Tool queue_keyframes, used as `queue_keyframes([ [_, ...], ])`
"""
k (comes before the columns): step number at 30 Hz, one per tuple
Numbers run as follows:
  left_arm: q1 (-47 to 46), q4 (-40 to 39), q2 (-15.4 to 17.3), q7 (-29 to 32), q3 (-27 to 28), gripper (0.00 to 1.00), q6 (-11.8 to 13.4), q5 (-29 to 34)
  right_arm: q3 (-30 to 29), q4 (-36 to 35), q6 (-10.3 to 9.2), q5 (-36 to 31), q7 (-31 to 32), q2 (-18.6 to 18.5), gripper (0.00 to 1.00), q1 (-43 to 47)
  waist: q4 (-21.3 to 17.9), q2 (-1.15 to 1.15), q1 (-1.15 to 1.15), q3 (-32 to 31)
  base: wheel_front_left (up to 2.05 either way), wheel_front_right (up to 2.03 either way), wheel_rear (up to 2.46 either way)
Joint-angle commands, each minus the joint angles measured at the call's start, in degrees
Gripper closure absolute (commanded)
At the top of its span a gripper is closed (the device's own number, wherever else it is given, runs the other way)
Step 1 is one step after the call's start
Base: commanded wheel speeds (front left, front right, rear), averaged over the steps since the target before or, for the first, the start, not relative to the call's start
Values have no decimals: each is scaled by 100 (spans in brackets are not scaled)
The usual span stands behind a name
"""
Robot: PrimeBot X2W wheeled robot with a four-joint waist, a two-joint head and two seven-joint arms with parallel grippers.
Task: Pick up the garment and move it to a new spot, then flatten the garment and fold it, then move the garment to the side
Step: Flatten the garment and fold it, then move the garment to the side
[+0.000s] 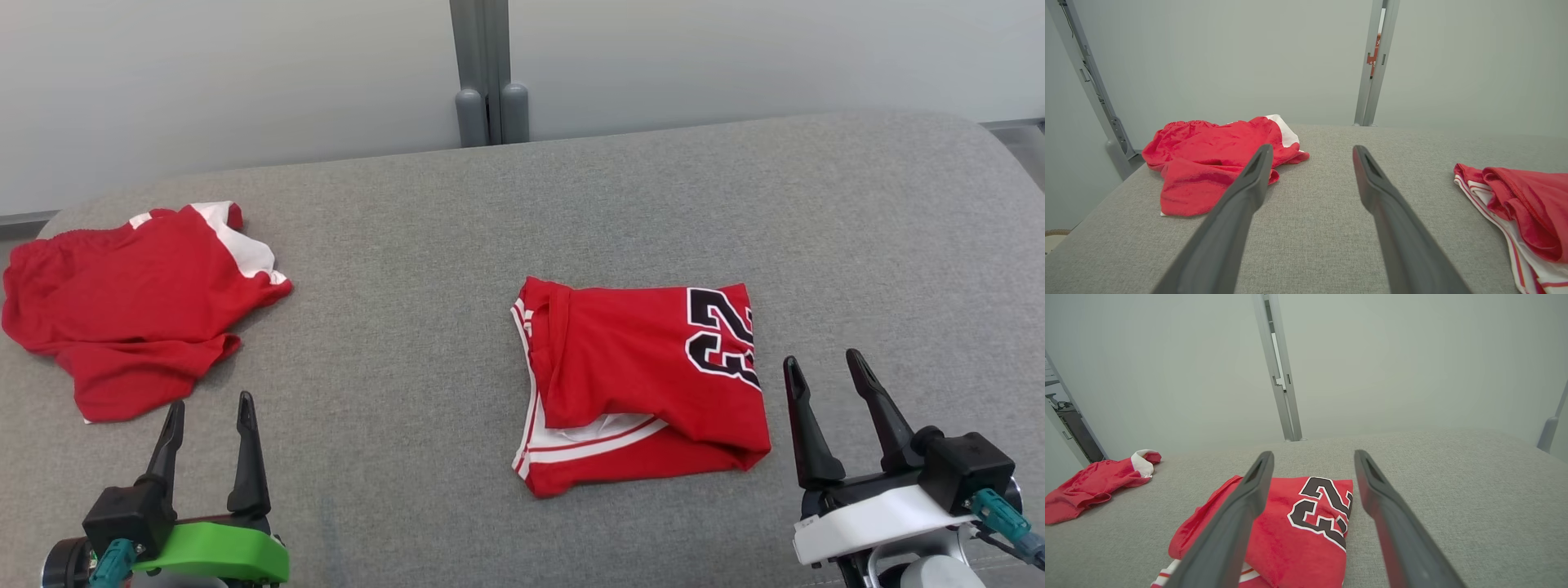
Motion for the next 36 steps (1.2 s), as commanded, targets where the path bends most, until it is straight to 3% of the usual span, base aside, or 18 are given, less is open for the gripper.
queue_keyframes([
  [1, 97, -26, 29, -3, 3, 0, -19, 72, 17, 2, -9, -47, -15, 8, 0, 62, 24, 0, 0, -20, 0, 0, 0],
  [36, 85, 3, 64, -2, -44, 0, -19, 71, 87, 53, -9, -269, -16, 92, 0, 78, 80, 0, 0, -8, 0, 0, 0],
])
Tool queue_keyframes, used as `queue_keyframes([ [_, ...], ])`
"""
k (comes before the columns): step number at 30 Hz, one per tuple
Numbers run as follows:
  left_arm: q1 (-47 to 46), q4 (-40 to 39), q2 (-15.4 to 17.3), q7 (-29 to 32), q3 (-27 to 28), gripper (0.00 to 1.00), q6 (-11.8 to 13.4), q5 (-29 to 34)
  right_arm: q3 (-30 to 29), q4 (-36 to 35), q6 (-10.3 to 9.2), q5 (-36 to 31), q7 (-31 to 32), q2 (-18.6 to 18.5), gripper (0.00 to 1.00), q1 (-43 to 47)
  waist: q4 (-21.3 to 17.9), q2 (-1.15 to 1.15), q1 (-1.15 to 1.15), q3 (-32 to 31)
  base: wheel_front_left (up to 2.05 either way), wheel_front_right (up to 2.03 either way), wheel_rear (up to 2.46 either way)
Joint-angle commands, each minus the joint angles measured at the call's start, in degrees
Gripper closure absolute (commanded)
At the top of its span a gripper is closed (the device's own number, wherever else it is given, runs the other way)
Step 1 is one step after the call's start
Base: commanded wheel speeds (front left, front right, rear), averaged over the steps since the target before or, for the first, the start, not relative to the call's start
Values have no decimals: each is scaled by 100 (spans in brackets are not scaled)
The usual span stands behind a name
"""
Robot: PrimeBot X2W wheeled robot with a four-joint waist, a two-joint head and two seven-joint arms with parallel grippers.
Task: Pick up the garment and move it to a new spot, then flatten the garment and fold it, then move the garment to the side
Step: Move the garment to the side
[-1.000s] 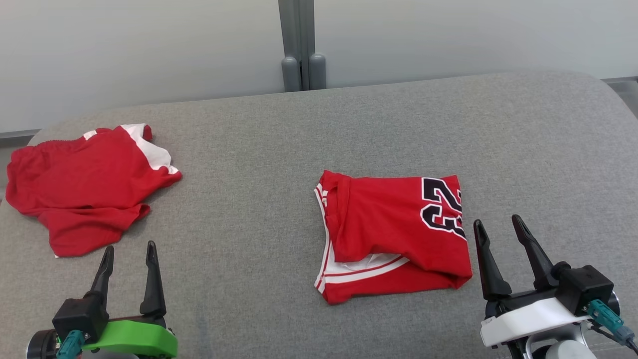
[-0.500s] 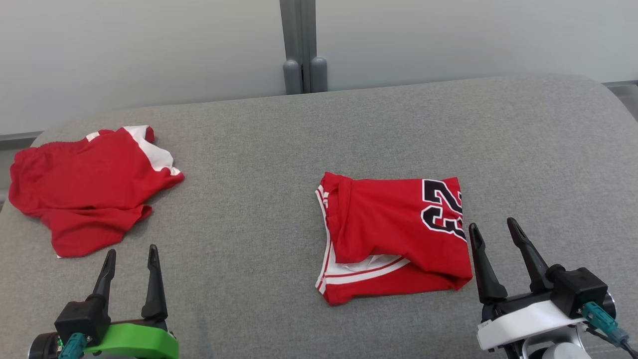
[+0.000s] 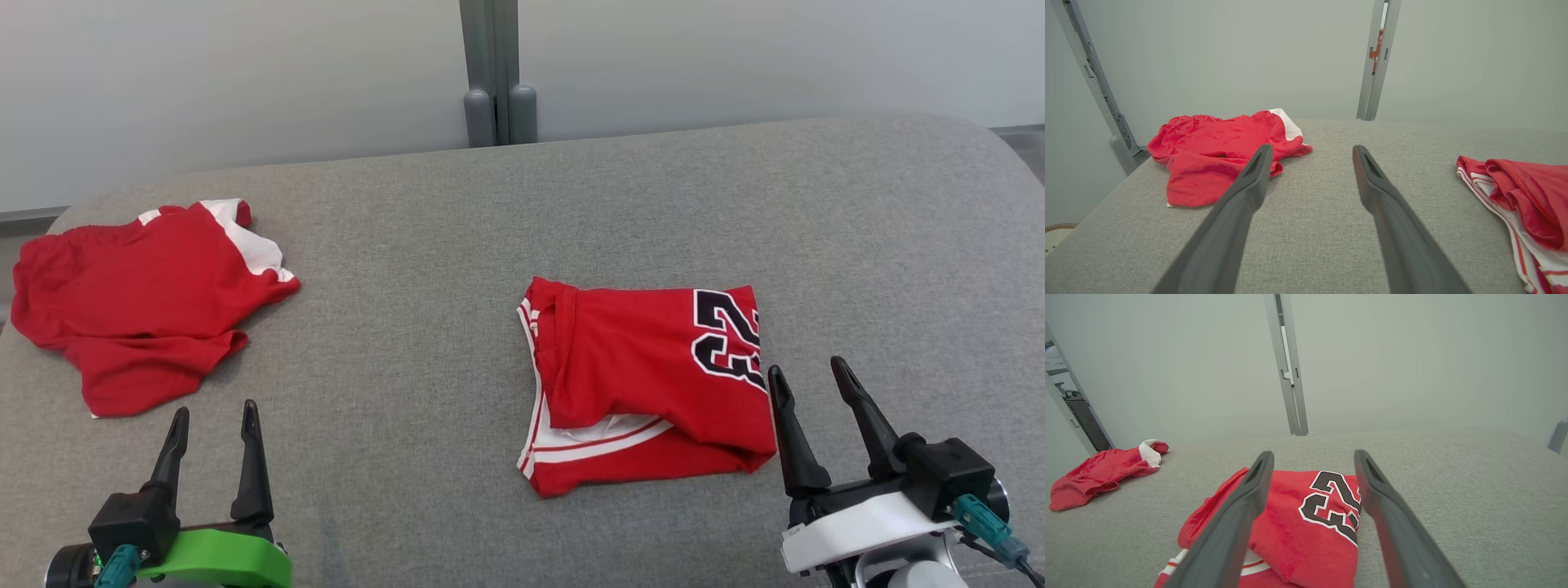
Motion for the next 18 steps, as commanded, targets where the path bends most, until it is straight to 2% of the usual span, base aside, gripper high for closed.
queue_keyframes([
  [1, -13, -5, 56, -2, -4, 0, -19, 30, -15, 9, -9, -47, -16, 9, 0, 24, 5, 0, 0, 6, 0, 0, 0],
  [18, 7, 30, 67, -2, -18, 0, -19, 17, -14, 85, -9, -45, -16, -1, 0, 33, 32, 0, 0, -41, 0, 0, 0],
])
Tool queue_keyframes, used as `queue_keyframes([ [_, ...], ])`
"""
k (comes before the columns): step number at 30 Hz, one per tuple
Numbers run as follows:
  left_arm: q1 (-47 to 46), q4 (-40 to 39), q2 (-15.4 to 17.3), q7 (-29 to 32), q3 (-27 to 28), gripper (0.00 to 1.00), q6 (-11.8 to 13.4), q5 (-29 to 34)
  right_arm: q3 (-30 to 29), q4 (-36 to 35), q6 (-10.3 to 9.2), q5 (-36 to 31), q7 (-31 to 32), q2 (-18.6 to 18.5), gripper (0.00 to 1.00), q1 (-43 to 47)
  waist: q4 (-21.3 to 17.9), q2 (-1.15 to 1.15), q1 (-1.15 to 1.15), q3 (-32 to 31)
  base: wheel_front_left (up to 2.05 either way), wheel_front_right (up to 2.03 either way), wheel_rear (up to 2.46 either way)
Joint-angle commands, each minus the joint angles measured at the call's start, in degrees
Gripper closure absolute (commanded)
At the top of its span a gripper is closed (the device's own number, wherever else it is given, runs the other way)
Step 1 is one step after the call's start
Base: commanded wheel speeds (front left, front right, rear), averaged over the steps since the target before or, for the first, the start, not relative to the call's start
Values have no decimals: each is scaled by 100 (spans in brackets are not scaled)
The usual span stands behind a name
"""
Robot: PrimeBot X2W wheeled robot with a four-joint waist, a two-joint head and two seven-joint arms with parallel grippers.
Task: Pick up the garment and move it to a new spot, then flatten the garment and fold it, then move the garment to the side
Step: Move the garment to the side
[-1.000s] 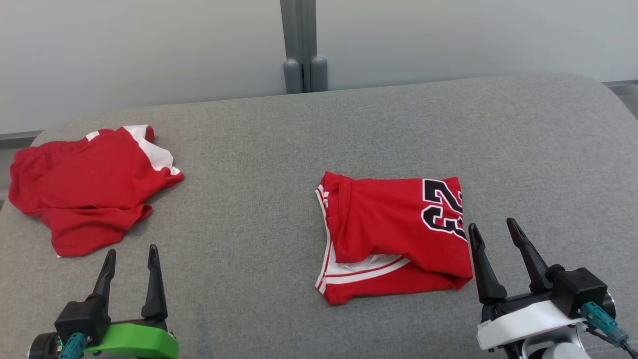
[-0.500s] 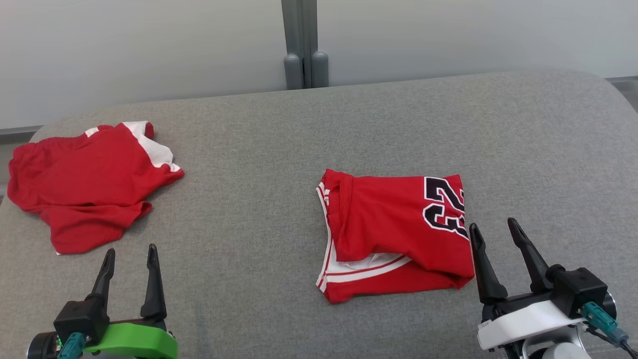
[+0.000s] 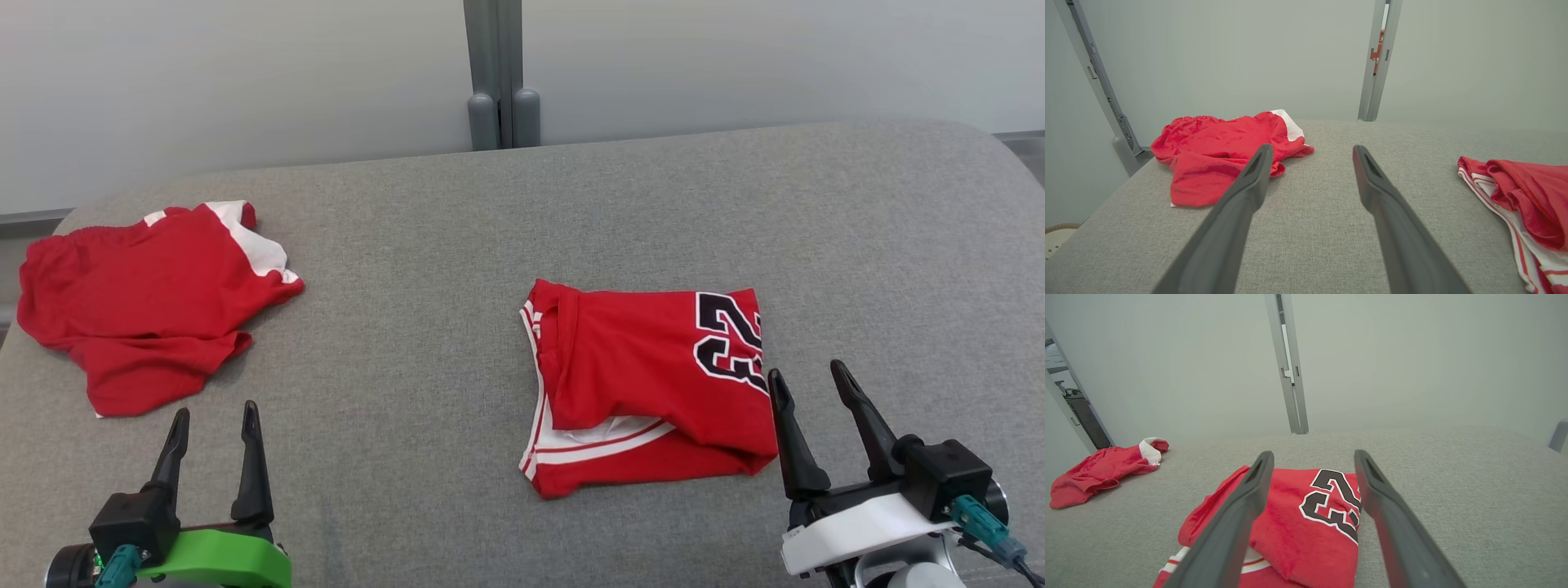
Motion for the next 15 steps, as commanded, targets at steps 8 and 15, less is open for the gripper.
queue_keyframes([
  [8, 14, 22, 47, -2, -2, 0, -19, 1, 27, 112, -9, 28, -16, -18, 0, -102, 6, 0, 0, -10, 0, 0, 0],
  [15, -106, 1, 49, -2, -49, 0, -19, -4, 75, 583, -9, 107, -10, -241, 0, -748, 22, 0, 0, 134, 0, 0, 0],
])
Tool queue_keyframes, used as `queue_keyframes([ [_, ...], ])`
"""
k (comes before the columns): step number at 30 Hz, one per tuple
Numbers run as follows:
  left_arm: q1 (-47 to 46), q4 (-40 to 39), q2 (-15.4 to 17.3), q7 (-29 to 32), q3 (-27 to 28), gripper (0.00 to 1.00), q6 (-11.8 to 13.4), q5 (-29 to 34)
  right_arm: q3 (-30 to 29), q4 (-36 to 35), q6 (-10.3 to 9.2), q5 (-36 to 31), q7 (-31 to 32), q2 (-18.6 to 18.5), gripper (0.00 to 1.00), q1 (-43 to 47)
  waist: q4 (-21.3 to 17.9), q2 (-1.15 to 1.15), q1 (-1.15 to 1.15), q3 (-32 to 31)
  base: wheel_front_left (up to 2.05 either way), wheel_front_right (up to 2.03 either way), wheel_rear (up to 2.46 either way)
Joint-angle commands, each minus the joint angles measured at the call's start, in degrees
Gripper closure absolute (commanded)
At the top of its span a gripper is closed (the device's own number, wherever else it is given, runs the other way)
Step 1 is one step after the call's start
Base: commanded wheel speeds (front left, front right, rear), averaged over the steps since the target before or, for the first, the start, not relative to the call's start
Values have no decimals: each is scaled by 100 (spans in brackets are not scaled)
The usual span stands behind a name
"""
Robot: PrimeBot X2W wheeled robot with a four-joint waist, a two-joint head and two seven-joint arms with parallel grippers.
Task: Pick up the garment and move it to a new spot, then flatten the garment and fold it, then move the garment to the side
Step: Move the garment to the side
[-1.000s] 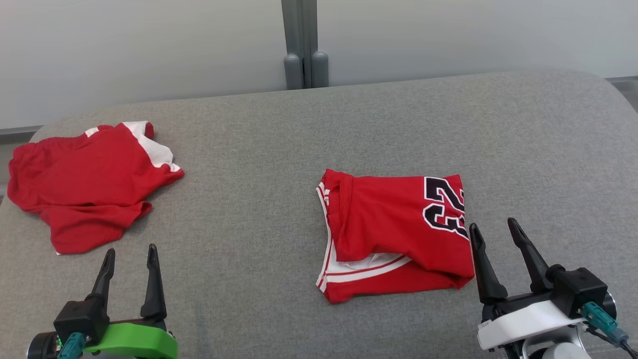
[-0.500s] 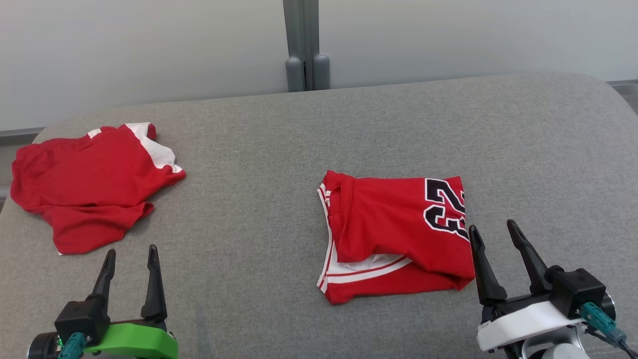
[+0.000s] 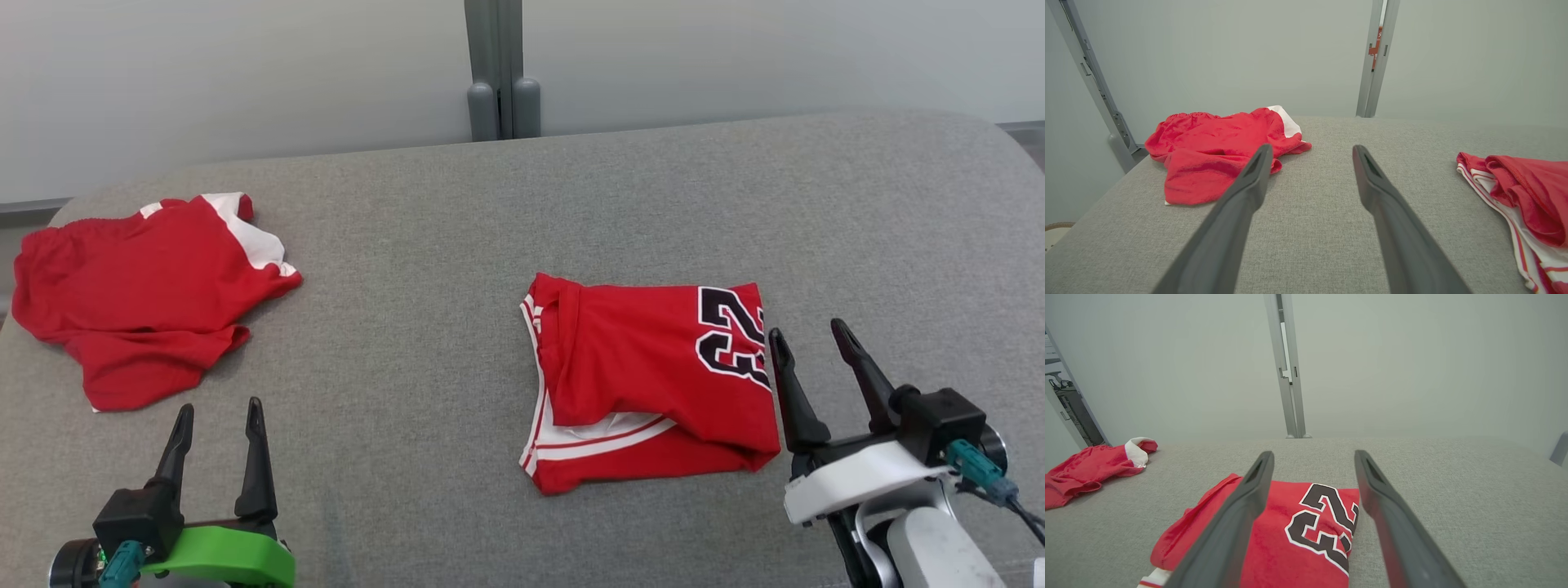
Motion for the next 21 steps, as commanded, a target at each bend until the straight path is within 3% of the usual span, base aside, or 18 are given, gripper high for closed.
queue_keyframes([
  [1, -109, -6, 48, -2, -16, 0, -19, 5, -8, 121, -9, -11, 17, -81, 0, -189, 30, 0, 0, 70, 0, 0, 0],
  [10, -390, -27, 29, -2, -176, 0, -19, -53, -71, 1369, -9, -156, 207, -296, 0, -1186, 247, 0, 0, 544, 0, 0, 0],
  [21, -720, 39, 62, -2, -318, 0, -19, -144, -54, 3078, -9, -81, 37, -101, 0, -1754, 455, 0, 0, 1023, 0, 0, 0],
])
